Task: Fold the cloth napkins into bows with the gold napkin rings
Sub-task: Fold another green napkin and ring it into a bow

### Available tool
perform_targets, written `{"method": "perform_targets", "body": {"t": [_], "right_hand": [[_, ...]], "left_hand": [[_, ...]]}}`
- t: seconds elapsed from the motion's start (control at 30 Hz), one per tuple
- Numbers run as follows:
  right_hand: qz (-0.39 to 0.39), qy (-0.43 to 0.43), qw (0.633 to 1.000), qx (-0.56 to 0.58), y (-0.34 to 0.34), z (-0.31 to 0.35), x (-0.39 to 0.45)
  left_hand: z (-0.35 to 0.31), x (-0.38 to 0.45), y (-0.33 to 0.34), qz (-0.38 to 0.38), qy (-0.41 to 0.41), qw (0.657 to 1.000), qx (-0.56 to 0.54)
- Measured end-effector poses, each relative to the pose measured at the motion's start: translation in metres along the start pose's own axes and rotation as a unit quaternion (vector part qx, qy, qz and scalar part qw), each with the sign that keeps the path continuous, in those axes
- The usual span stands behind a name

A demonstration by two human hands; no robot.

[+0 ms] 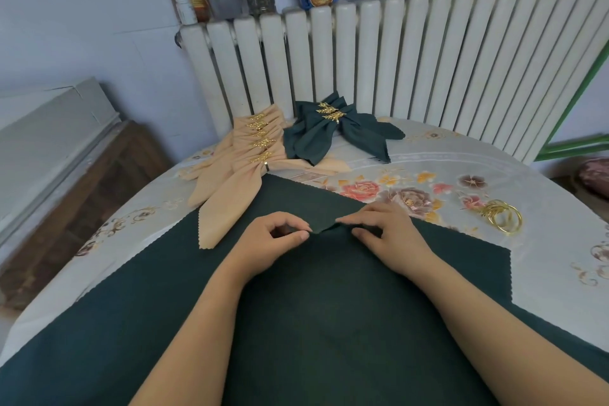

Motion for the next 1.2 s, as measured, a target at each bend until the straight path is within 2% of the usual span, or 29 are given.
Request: {"method": "perform_targets", "body": {"t": [0.1,0.27,0.37,0.5,0.6,0.8,0.9,1.2], "right_hand": [[0.001,-0.016,1.000,0.013,0.000,0.004,-0.001],[-0.001,-0.010,0.997,-0.079,0.004,0.008,-0.004],[-0.022,0.000,0.991,-0.130,0.004,0.012,-0.007],[-0.028,-0.005,0.981,-0.192,0.012,0.019,-0.006],[-0.030,-0.001,0.986,-0.166,0.014,0.018,-0.005],[-0.047,-0.064,0.995,-0.060,0.010,0.023,-0.006],[-0.005,-0.086,0.996,-0.025,0.012,0.022,-0.008],[0.097,-0.057,0.994,-0.006,0.016,0.023,-0.014]], "left_hand": [[-0.001,0.001,0.003,0.020,0.012,0.999,0.035],[-0.003,0.003,0.008,-0.019,0.023,0.992,0.124],[-0.005,0.006,0.014,0.000,0.052,0.983,0.178],[-0.010,0.008,0.018,-0.009,0.038,0.985,0.169],[-0.006,0.009,0.018,-0.019,0.005,0.989,0.144],[-0.019,0.008,0.022,-0.004,0.062,0.990,0.130],[-0.018,0.007,0.023,0.031,0.058,0.992,0.110],[-0.018,0.002,0.027,0.151,0.034,0.983,0.100]]}}
Point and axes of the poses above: each hand's wrist, its own x-axis towards the middle knuckle, its own y-axis out of the palm, z = x × y, the point moved 8 cm from there along x, towards the middle knuckle, and after that the axes turned 10 degrees about y, right-handed, at the moved point
